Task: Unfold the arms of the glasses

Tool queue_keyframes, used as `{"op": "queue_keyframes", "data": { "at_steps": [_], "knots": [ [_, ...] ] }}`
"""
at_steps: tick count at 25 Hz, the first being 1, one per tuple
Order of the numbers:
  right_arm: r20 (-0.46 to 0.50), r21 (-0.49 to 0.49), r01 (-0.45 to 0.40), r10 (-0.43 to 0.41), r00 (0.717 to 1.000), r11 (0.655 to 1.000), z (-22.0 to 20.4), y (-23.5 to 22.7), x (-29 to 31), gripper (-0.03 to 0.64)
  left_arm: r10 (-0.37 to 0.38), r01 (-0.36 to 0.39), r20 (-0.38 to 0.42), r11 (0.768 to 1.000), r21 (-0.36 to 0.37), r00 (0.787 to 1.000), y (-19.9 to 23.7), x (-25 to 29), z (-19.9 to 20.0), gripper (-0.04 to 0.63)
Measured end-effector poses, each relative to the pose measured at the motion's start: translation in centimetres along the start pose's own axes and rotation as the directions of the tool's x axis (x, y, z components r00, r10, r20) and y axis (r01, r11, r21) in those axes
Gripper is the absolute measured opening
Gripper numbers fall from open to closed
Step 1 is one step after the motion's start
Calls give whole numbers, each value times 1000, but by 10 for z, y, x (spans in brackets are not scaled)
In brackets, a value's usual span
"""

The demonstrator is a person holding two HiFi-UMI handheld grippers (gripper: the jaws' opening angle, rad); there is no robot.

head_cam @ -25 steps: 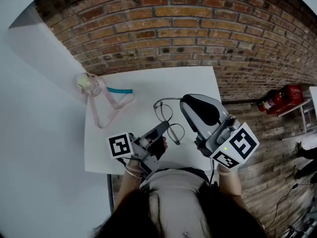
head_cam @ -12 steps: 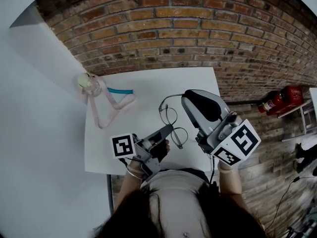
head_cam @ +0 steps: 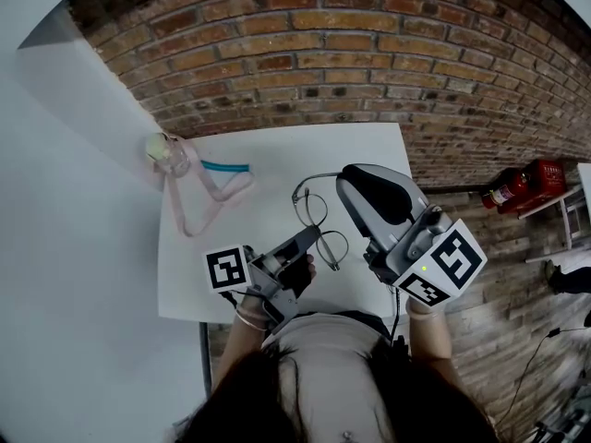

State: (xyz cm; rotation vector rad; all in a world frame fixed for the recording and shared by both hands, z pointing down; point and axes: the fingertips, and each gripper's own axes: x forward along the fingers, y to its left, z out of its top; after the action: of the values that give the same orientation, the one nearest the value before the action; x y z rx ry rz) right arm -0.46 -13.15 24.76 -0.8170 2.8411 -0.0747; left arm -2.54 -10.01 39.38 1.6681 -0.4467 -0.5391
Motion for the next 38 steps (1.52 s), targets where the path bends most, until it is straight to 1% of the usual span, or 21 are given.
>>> {"op": "queue_keyframes", "data": {
  "at_steps": [9,15,19,24,30,38],
  "knots": [
    [9,8,4,-4,1000,1000,1,0,-3,58,0,0,12,1000,-1,1000,0,0,2,23],
    [6,43,7,-7,1000,999,-5,-2,-8,58,-1,2,53,1000,-9,999,-1,-1,8,23],
    [-7,48,0,0,1000,999,-9,1,-9,60,-2,3,69,1000,-6,998,-3,-3,10,23],
    [-80,68,-20,25,997,997,-26,7,-5,61,4,-4,85,1000,0,996,-2,-5,13,23],
    [-192,75,-25,39,981,997,-56,16,6,67,5,-6,80,1000,13,997,-1,-6,12,23],
    [-281,98,-15,42,959,995,-75,18,11,83,12,-14,75,1000,26,997,-3,-2,9,23]
  ]
}}
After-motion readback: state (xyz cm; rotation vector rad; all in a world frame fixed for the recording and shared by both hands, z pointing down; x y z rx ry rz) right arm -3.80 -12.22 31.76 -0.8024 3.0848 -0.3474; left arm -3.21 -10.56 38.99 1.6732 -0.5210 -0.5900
